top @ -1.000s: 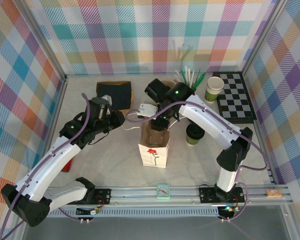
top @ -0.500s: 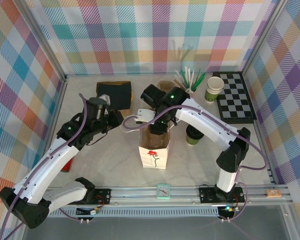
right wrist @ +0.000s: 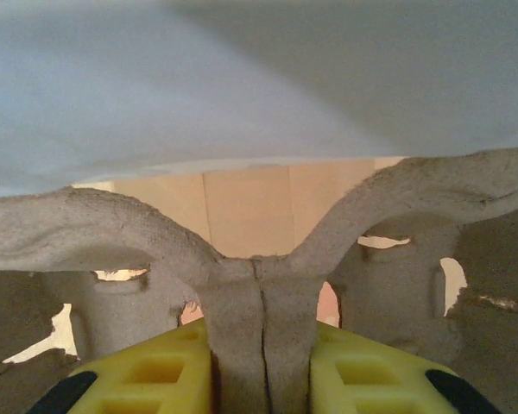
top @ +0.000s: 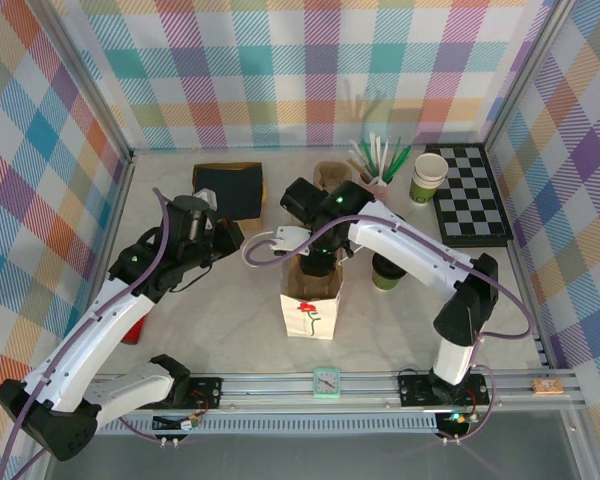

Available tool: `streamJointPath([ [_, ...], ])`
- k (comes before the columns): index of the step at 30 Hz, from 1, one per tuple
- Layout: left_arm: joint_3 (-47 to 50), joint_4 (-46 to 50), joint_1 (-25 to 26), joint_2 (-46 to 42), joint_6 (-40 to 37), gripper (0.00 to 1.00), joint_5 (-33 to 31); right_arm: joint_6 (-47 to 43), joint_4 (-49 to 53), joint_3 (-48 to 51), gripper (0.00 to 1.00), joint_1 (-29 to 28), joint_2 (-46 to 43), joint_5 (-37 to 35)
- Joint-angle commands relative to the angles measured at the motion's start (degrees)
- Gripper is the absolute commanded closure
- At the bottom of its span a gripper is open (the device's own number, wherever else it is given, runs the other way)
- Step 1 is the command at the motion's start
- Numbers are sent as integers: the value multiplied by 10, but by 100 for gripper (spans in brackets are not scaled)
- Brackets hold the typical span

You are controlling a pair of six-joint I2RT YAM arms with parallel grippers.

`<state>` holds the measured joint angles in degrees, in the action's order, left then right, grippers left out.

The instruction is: Pack the takeout coffee

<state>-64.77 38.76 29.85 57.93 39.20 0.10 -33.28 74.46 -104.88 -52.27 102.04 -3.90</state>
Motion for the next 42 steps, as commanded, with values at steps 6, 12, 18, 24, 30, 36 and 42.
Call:
streamJointPath([
  [6,-12,-6,-7,6,-20,49,35,13,-7,14,72,-6,-28,11],
  [12,7,-28,-7,16,-15,52,67,12,-13,22,72,-7,-37,9],
  [18,15,-33,-7,30,-14,59,75,11,-16,25,72,-7,-42,8],
  [24,20,-26,-7,26,-23,66,83,10,-24,37,72,-7,-48,7],
  [30,23,-27,-8,15,-22,71,82,10,-26,42,73,-7,-53,8],
  [36,-6,6,-8,-10,-31,48,53,11,-28,47,72,-7,-59,6],
  [42,-6,13,-14,-16,-45,46,91,10,-28,49,73,-7,-60,5],
])
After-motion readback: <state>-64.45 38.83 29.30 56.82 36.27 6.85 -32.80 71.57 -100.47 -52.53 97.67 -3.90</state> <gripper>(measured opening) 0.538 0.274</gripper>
